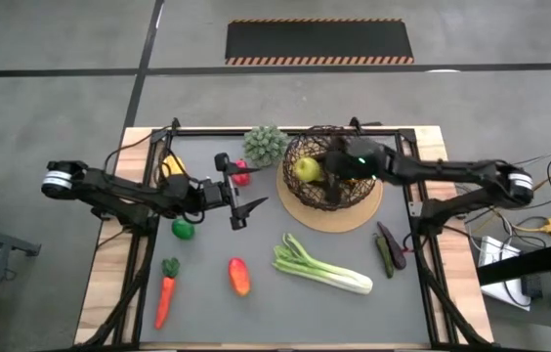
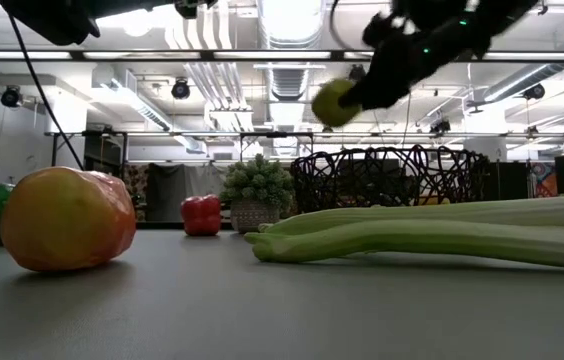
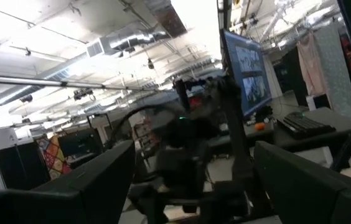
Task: Build produce basket
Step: Adjust the green apple in the black wire basket
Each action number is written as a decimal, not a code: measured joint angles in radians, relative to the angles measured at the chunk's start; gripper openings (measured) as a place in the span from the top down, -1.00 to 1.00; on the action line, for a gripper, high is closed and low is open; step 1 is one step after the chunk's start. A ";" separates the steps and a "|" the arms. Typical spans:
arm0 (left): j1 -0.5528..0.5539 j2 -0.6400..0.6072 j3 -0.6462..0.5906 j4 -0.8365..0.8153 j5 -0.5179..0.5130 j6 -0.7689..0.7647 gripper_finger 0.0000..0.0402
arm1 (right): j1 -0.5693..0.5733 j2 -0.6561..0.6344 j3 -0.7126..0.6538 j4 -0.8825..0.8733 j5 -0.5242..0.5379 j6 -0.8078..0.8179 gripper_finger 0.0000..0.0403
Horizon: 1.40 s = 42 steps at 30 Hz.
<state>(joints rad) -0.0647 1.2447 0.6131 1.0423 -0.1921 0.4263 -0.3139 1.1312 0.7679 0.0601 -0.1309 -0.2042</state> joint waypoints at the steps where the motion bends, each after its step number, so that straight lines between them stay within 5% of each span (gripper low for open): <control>1: 0.000 0.008 0.004 0.007 0.000 0.000 -0.54 | 0.012 -0.023 -0.050 0.100 0.000 0.003 -0.42; 7: 0.002 0.104 0.047 0.032 0.000 -0.054 -0.54 | 0.067 -0.075 -0.262 0.616 0.028 0.011 -0.42; 11: 0.006 0.210 0.086 0.111 -0.016 -0.080 -0.54 | 0.076 -0.075 -0.309 0.788 0.029 0.011 -0.42; 15: 0.015 0.287 0.143 0.136 -0.108 -0.094 -0.54 | 0.083 -0.075 -0.314 0.813 0.027 0.011 -0.43; 23: 0.068 0.387 0.230 0.124 -0.104 -0.181 -0.54 | 0.105 -0.070 -0.314 0.817 0.026 0.012 -0.43; 42: 0.122 0.519 0.334 0.135 0.031 -0.260 -0.50 | 0.104 -0.072 -0.315 0.819 0.032 0.024 -0.43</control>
<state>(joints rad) 0.0578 1.7639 0.9467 1.1773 -0.1612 0.1661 -0.2096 1.0595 0.4530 0.8788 -0.0994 -0.1802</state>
